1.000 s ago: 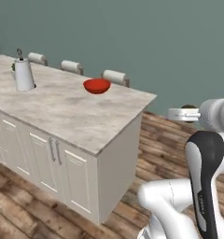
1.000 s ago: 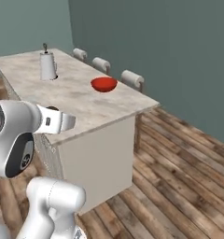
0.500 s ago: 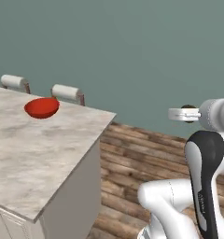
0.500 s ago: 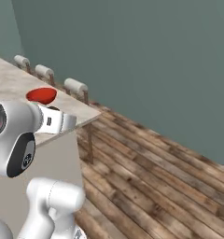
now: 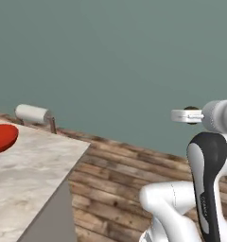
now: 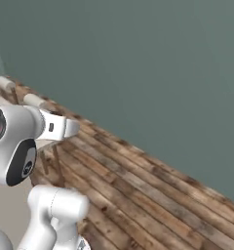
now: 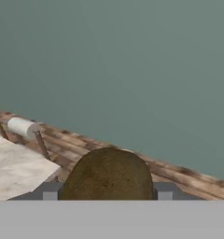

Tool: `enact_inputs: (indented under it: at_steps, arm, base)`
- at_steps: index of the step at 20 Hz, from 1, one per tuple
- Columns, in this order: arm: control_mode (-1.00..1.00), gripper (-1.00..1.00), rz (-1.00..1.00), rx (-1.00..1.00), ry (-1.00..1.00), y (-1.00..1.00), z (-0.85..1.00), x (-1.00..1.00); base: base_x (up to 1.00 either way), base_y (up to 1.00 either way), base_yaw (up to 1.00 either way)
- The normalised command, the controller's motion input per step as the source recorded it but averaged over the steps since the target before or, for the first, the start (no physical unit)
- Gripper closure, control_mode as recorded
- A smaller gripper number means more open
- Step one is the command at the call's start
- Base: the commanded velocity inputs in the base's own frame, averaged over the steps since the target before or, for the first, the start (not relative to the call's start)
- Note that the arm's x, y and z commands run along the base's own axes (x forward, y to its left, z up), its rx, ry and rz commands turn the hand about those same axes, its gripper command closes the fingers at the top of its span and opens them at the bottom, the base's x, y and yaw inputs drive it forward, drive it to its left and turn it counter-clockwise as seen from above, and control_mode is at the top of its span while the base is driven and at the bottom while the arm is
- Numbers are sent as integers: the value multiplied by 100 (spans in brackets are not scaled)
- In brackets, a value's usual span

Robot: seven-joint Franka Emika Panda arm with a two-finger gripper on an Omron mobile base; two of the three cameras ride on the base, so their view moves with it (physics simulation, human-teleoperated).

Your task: Retrieve the kiwi and orange from the fridge and place them into the bowl on the dining table.

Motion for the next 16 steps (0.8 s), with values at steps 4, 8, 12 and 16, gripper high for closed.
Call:
enact_inputs:
  at_steps: [4,8,12,16]
  arm:
    - [100,100,0,0,0,0,0,0]
    - [100,100,0,0,0,0,0,0]
    - [100,100,0,0,0,0,0,0]
    - [100,100,0,0,0,0,0,0]
  base:
    - [100,-92,33]
    - [100,-81,39]
    - [100,-47,52]
    - [100,-29,63]
